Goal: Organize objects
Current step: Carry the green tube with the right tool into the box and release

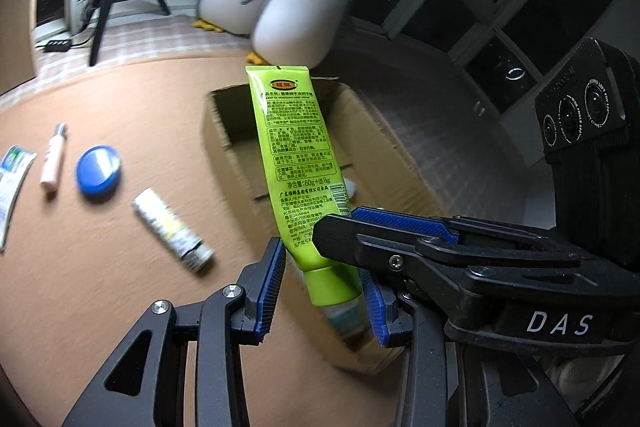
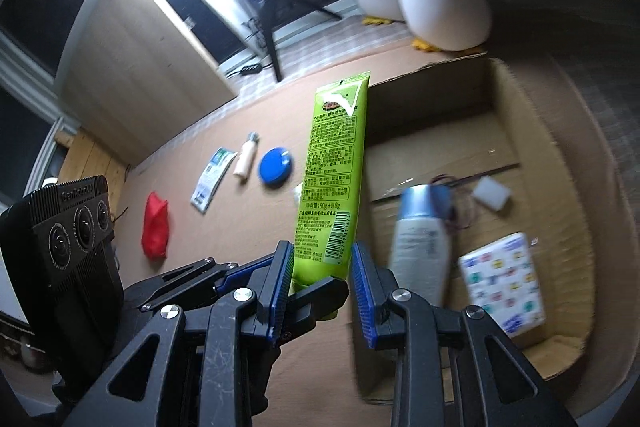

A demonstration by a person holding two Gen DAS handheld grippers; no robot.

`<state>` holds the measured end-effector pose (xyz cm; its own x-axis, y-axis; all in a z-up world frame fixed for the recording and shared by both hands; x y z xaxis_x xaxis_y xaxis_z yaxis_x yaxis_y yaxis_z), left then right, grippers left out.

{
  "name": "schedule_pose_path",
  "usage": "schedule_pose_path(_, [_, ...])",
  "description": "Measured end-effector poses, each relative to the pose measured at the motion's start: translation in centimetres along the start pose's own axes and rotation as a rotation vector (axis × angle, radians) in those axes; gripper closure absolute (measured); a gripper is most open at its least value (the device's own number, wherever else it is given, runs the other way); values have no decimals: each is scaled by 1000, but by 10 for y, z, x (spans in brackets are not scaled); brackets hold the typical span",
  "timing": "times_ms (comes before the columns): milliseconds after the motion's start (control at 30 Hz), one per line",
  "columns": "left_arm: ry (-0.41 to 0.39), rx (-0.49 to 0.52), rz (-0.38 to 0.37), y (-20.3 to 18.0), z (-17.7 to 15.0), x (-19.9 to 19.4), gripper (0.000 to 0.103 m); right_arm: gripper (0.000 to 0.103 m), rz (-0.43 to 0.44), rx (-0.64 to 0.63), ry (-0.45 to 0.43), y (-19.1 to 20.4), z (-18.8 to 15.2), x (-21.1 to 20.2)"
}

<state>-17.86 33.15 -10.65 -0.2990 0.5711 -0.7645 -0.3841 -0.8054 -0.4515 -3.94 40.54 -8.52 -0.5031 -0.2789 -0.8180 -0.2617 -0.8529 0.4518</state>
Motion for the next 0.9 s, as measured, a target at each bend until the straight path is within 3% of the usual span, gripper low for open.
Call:
schedule_pose_path(200, [13, 28, -6, -13, 15, 19, 62, 75, -25, 19, -16, -22, 10, -7])
schedule_pose_path(233, [19, 32, -6, -14, 16, 22, 60, 75, -29, 19, -17, -25, 12, -7])
schedule_pose_path(267, [25, 33, -3, -15, 16, 24, 47, 75, -30, 18, -17, -27, 12, -8])
schedule_pose_path(300, [30, 35, 4, -15, 18, 26, 41, 72, -38, 22, -20, -29, 12, -9])
schedule_pose_path(333, [22, 41, 11, -16, 18, 26, 38, 62, -54, 28, -25, -32, 12, -9])
schedule_pose_path(433, [20, 55, 31, -15, 17, 26, 38, 46, -83, 49, -52, -40, 12, -13])
schedule_pose_path(900, [-1, 0, 88, 33, 0, -13, 38, 46, -98, 65, -63, -30, 3, -5])
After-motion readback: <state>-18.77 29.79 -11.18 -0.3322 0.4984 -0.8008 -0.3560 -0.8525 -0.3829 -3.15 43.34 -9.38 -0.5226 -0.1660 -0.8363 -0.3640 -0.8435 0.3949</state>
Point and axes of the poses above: each gripper's, at about its wrist camera, not at the fingertips, and x roughly the way its jaws point, y to its left, z to its top, the point moved 3 cm from there along x, roughly the way its jaws point, and after that the axes turned 2 degrees about y, right-handed, at the moved point
